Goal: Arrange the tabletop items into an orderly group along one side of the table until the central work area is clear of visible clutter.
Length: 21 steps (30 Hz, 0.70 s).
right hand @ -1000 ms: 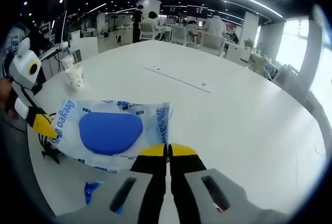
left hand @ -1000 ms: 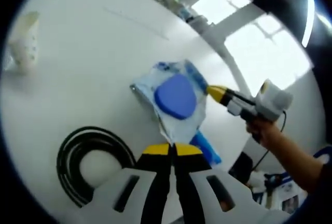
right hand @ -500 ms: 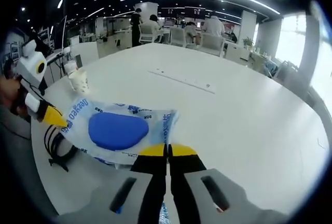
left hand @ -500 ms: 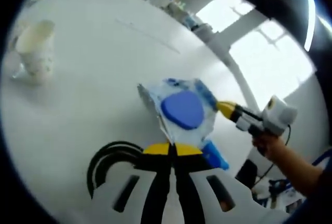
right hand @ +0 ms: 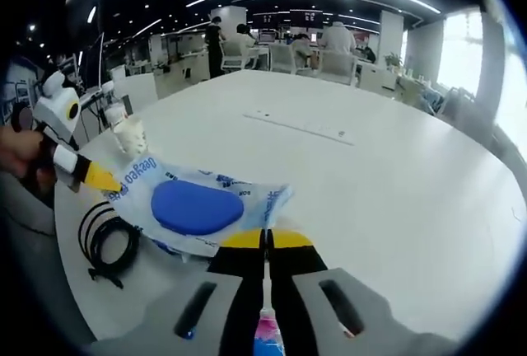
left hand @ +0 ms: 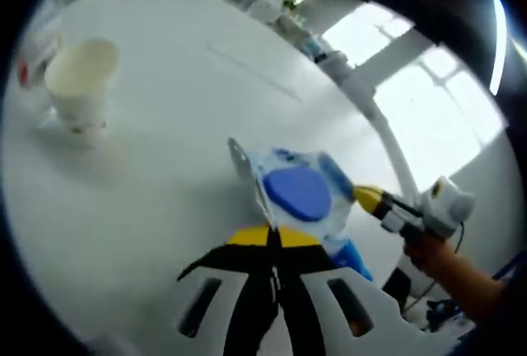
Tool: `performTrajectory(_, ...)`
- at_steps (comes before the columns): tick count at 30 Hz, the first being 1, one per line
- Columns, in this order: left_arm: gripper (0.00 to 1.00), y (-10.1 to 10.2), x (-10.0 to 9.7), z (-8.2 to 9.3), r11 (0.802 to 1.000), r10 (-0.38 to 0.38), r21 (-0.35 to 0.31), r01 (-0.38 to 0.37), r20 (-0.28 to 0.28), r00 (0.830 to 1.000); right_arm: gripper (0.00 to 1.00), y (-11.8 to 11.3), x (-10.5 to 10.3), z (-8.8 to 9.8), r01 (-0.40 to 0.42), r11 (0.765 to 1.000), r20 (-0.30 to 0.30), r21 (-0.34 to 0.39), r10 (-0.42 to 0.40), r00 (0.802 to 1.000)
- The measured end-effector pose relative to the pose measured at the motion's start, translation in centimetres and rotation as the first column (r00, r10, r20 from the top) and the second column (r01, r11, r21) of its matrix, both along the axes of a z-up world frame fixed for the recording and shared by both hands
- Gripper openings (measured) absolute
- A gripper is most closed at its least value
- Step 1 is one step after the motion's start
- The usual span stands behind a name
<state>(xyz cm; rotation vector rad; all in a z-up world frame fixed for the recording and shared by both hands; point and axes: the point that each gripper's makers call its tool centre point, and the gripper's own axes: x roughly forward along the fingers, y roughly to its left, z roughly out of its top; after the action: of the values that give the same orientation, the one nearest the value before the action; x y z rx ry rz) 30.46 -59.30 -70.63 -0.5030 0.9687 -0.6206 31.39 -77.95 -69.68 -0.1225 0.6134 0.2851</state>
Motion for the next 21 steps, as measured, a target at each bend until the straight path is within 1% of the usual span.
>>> performTrajectory(9,0.00,2.4,1.9,-0.4,0.998,0.060,0.018,-0.060,0.016,0.998,0.00,2.4,0.4,-0.4,-0.001,0.999,0.000,0.044,0.001,1.000)
performTrajectory(21,0.00,4.7,3.9,-1.5,0.987,0.160,0.017,-0.160,0.000,0.987,0.00,4.3,0.2,-1.5,0.002,0.996,-0.023,0.090,0.000,1.000)
